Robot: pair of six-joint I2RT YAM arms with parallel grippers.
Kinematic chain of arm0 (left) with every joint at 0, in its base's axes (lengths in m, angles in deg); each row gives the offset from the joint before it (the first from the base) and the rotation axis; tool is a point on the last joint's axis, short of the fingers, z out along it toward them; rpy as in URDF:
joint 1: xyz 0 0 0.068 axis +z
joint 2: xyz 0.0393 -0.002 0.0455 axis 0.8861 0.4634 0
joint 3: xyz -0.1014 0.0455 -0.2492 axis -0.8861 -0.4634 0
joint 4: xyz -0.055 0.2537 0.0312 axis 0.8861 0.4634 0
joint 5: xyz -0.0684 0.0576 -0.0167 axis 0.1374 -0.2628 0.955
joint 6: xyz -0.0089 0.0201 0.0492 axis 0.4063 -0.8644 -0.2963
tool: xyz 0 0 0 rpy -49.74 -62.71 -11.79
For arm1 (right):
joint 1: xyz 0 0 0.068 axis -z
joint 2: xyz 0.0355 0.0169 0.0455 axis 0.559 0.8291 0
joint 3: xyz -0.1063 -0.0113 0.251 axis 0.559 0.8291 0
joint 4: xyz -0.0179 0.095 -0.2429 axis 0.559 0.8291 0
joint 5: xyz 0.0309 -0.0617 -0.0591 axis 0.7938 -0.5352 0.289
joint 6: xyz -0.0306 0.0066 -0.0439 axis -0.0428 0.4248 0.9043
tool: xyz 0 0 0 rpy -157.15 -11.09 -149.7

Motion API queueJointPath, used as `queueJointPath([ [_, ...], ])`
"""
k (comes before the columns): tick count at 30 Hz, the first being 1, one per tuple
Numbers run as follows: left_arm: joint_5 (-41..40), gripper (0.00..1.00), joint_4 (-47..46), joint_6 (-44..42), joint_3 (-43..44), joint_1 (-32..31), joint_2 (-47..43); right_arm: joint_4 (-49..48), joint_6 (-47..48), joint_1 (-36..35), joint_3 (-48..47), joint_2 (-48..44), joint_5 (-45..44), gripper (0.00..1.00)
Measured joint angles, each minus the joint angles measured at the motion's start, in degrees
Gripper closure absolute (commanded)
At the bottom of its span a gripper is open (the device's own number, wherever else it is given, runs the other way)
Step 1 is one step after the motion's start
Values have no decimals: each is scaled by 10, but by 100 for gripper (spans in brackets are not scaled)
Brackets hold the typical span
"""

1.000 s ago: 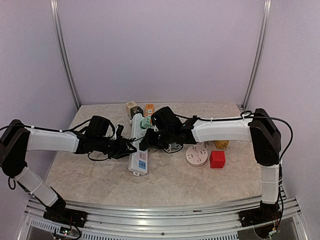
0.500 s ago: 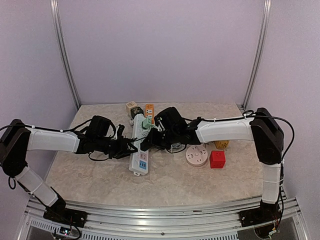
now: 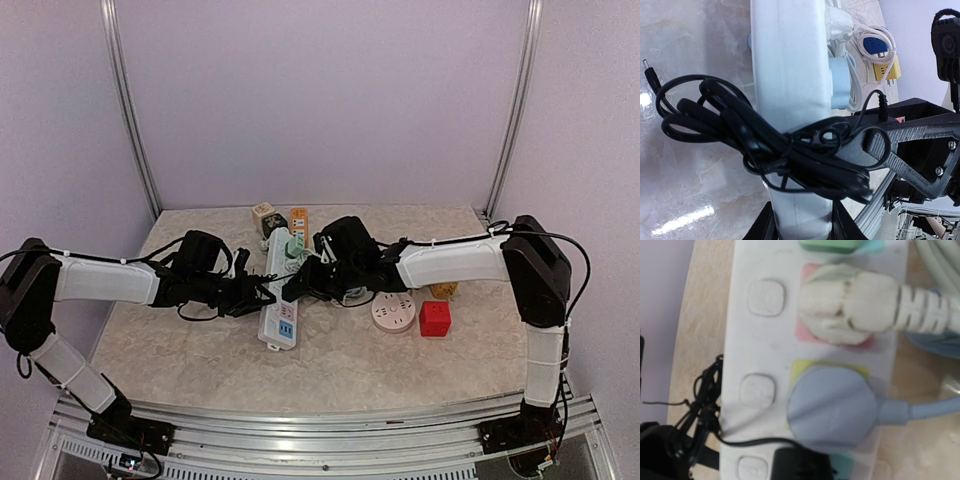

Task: Pull the plug off the socket
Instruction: Remove the plug from the socket.

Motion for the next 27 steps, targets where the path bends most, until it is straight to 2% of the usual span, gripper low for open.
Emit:
queueJointPath([
  [9,1,100,0,0,2,-1,2,15,2,-7,-4,-4,-22,100],
  [20,13,100,-4,-2,2,-2,2,125,29,-41,-67,-4,-120,100],
  [27,13,100,-4,-2,2,-3,2,128,29,-43,-68,-4,-126,100],
])
